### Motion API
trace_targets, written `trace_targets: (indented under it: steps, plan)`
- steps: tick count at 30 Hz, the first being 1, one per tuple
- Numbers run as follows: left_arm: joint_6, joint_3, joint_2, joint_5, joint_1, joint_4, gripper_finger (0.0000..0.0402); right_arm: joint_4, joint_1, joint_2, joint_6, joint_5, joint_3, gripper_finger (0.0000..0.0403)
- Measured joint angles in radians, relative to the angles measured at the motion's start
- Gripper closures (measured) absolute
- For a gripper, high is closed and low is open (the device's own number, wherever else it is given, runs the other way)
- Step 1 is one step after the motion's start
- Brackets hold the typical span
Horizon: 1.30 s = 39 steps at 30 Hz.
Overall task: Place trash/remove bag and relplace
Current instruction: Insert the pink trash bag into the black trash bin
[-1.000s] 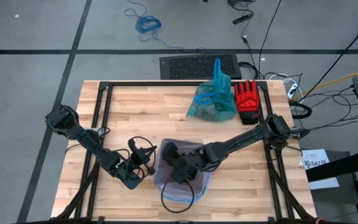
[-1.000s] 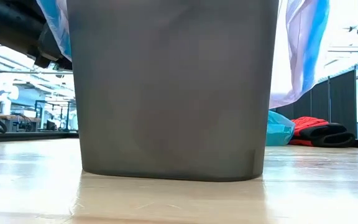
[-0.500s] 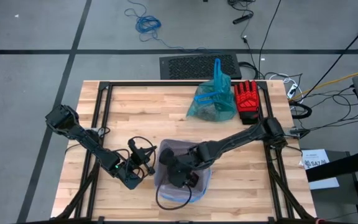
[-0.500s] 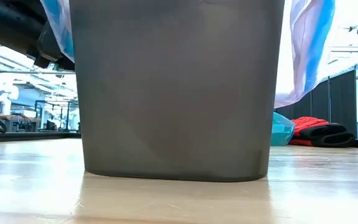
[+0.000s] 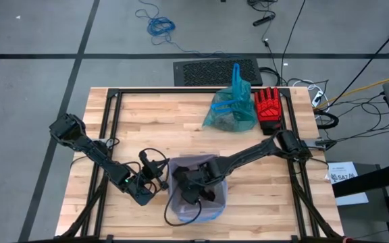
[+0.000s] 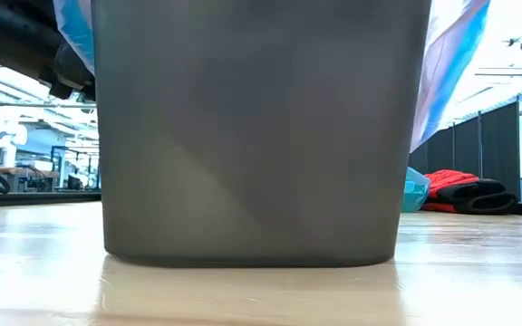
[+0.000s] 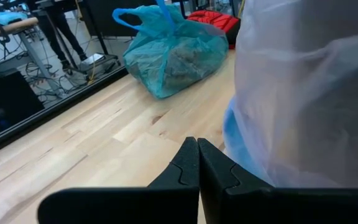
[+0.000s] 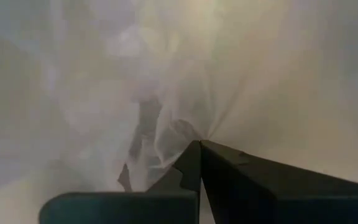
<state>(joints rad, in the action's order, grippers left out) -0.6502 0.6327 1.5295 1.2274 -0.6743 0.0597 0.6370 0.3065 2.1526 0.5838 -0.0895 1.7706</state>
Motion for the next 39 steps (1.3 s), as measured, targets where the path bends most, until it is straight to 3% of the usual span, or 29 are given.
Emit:
trace_targets:
  steps: [9, 18, 23, 30, 36, 39]
  plan:
    - [0.0, 0.0, 0.0, 0.0, 0.0, 0.0, 0.0402, 0.037, -0.012, -0.052, -0.046, 0.012, -0.003, 0.0403]
    - [0.0, 0.0, 0.0, 0.0, 0.0, 0.002, 0.0402, 0.014, -0.017, -0.149, -0.209, -0.025, -0.001, 0.0403]
    - [0.0, 0.0, 0.0, 0.0, 0.0, 0.003, 0.0402, 0.022, -0.029, -0.131, -0.333, -0.147, -0.001, 0.0403]
    - [0.002, 0.0, 0.0, 0.002, 0.0, 0.003, 0.0402, 0.042, -0.052, -0.047, -0.356, -0.154, -0.001, 0.0403]
    - [0.004, 0.0, -0.031, 0.185, -0.068, -0.016, 0.0402, 0.081, -0.059, 0.021, -0.335, -0.153, -0.001, 0.0403]
    - [0.002, 0.0, -0.056, 0.19, -0.077, -0.02, 0.0402, 0.079, -0.059, 0.025, -0.318, -0.153, -0.001, 0.0403]
